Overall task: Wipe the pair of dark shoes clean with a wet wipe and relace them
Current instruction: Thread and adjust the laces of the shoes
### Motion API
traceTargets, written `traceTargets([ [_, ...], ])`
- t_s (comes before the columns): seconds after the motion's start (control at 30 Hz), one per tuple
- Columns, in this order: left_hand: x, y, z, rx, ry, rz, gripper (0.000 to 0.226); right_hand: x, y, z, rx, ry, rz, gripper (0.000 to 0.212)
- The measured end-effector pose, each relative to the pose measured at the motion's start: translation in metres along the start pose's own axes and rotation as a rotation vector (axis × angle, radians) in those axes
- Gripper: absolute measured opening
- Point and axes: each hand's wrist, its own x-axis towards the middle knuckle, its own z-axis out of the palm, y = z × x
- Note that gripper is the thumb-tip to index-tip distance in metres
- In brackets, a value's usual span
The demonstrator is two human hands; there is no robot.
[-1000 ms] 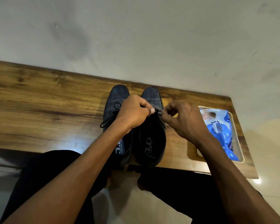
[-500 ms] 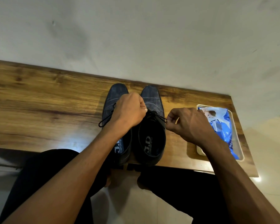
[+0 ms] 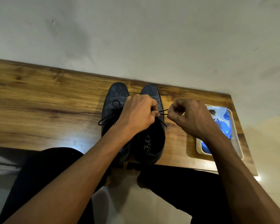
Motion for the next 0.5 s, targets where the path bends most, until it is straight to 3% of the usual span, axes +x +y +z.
traceTargets([
  [0.13, 0.001, -0.002, 0.003, 0.034, -0.008, 0.004, 0.014, 0.002, 0.006, 0.002, -0.092, -0.030, 0.013, 0.008],
  [0.27, -0.003, -0.004, 0.001, 0.001, 0.014, 0.057, 0.015, 0.002, 0.006, 0.004, 0.007, -0.019, 0.022, 0.015],
  [0.33, -0.006, -0.007, -0.007, -0.014, 0.077, 0.069, 0.017, -0.001, 0.005, 0.002, 0.089, -0.085, 0.109, 0.041],
  [0.43, -0.015, -0.018, -0.028, 0.012, 0.130, -0.057, 0.031, -0.009, -0.001, 0.001, 0.100, -0.351, 0.220, 0.104],
  [0.5, -0.028, -0.031, -0.042, 0.090, 0.074, -0.207, 0.046, -0.015, -0.007, 0.007, 0.082, -0.469, 0.237, 0.106],
])
